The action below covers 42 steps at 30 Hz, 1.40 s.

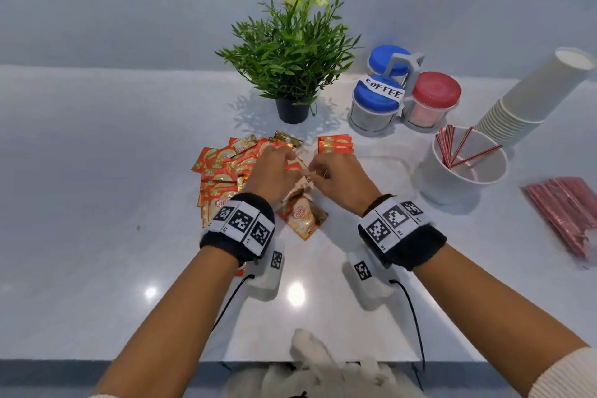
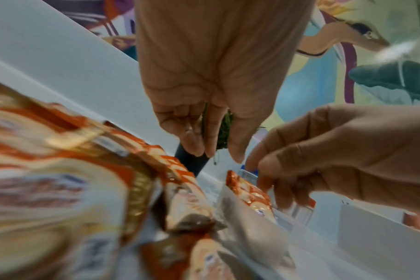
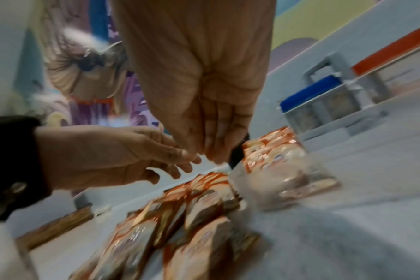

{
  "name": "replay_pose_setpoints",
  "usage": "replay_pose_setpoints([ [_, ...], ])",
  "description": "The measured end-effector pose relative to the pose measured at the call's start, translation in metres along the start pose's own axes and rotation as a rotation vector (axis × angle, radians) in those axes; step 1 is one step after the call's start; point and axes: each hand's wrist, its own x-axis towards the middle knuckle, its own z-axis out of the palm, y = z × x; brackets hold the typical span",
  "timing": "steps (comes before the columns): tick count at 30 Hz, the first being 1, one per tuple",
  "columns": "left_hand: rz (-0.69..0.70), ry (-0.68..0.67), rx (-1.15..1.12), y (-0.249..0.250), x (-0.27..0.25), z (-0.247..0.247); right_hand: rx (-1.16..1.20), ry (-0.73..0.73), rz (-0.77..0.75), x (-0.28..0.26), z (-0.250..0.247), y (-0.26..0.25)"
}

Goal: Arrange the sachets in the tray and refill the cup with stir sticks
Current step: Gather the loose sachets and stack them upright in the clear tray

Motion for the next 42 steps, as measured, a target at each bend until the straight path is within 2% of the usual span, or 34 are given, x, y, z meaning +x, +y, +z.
replay_pose_setpoints([
  [4, -0.053, -0.029, 0.155, -0.024, -0.021, -0.005, -0.210, -0.242, 0.063, -0.012, 0.023, -0.018],
  [7, -0.089, -0.079, 0.250, -0.033, -0.036, -0.006, -0.394, -0.293, 0.051, -0.021, 0.035, -0.025],
  [10, -0.080, -0.111, 0.250, -0.034, -0.043, -0.009, -0.424, -0.291, 0.075, -0.025, 0.044, -0.023],
  [14, -0.079, -0.147, 0.145, -0.033, -0.047, -0.011, -0.262, -0.281, 0.146, -0.024, 0.047, -0.025],
  [18, -0.045, -0.091, -0.036, -0.035, -0.047, -0.018, -0.097, -0.228, 0.192, -0.022, 0.046, -0.027],
  [20, -0.056, -0.072, -0.176, -0.033, -0.048, -0.023, 0.062, -0.159, 0.261, -0.018, 0.036, -0.029],
  [22, -0.126, -0.082, -0.340, -0.033, -0.048, -0.028, 0.275, -0.088, 0.322, -0.010, 0.026, -0.034],
  [25, -0.183, -0.146, -0.585, -0.038, -0.048, -0.034, 0.530, -0.035, 0.368, 0.001, 0.021, -0.046],
  [27, -0.207, -0.147, -0.710, -0.041, -0.050, -0.037, 0.587, -0.019, 0.377, 0.006, 0.027, -0.055],
  [30, -0.196, -0.086, -0.762, -0.046, -0.052, -0.043, 0.617, -0.062, 0.374, 0.010, 0.039, -0.063],
  [34, -0.243, 0.033, -0.748, -0.059, -0.057, -0.050, 0.505, -0.175, 0.363, 0.008, 0.048, -0.063],
  [38, -0.293, 0.053, -0.883, -0.071, -0.063, -0.056, 0.134, -0.341, 0.359, 0.008, 0.063, -0.059],
  [42, -0.297, 0.056, -0.856, -0.077, -0.067, -0.061, 0.000, -0.363, 0.373, 0.002, 0.074, -0.060],
])
